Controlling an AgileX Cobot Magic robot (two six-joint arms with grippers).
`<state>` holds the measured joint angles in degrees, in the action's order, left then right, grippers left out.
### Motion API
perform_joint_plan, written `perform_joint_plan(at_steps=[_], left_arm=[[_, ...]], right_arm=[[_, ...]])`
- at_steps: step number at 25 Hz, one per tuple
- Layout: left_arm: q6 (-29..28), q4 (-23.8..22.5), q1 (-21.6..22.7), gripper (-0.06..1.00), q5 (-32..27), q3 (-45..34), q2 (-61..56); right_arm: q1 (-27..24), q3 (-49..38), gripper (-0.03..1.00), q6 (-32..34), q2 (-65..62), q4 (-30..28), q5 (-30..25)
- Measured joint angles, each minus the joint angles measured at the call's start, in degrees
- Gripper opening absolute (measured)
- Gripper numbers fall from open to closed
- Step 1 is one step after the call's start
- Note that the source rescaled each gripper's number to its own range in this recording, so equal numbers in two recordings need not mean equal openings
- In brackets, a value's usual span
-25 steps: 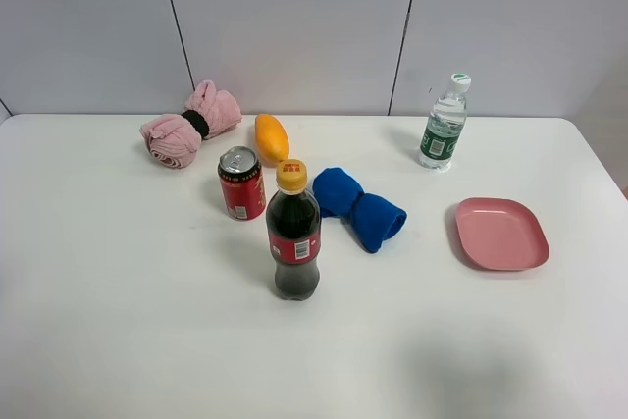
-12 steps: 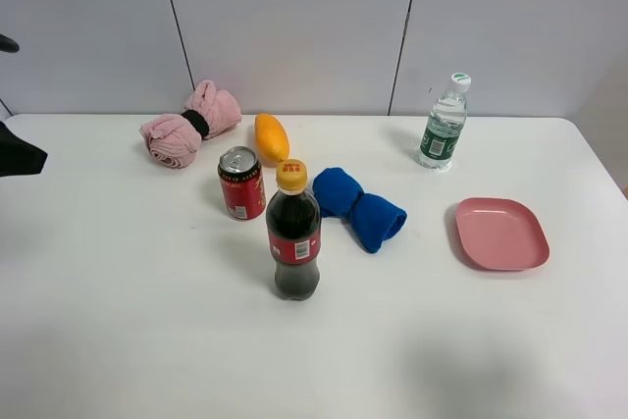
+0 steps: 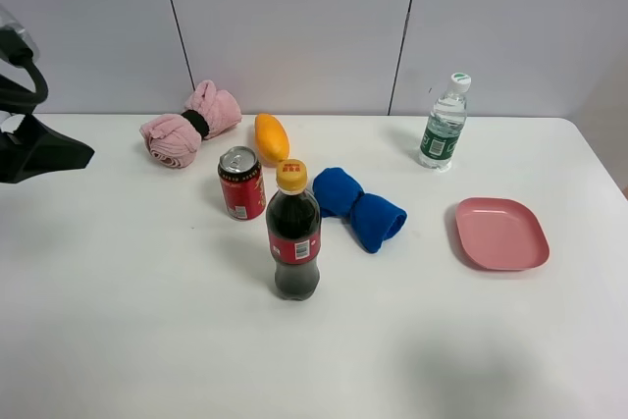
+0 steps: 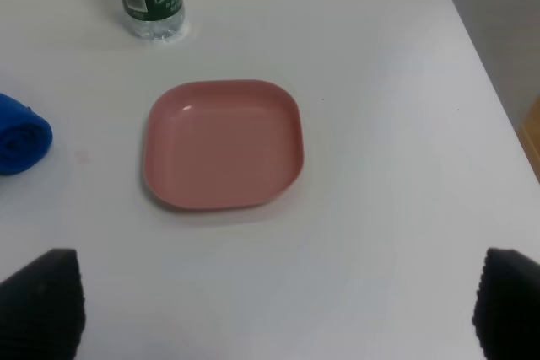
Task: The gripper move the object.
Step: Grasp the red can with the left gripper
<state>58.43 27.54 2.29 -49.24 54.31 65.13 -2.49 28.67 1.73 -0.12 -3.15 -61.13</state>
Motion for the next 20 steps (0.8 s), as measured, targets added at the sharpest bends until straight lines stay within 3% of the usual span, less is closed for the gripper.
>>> perform_joint_plan(at_steps=[11,20], left_arm=[[-0.3,0.1,-9.4,0.82,8.4,0.4,10.0],[-4.4,0.1,-13.7,0.82,8.8,11.9,20.8]], right_arm=[[0.0,0.0,1.0,0.0,0.0,0.0,0.0],[0.0,0.0,1.0,0.0,0.0,0.0,0.0]])
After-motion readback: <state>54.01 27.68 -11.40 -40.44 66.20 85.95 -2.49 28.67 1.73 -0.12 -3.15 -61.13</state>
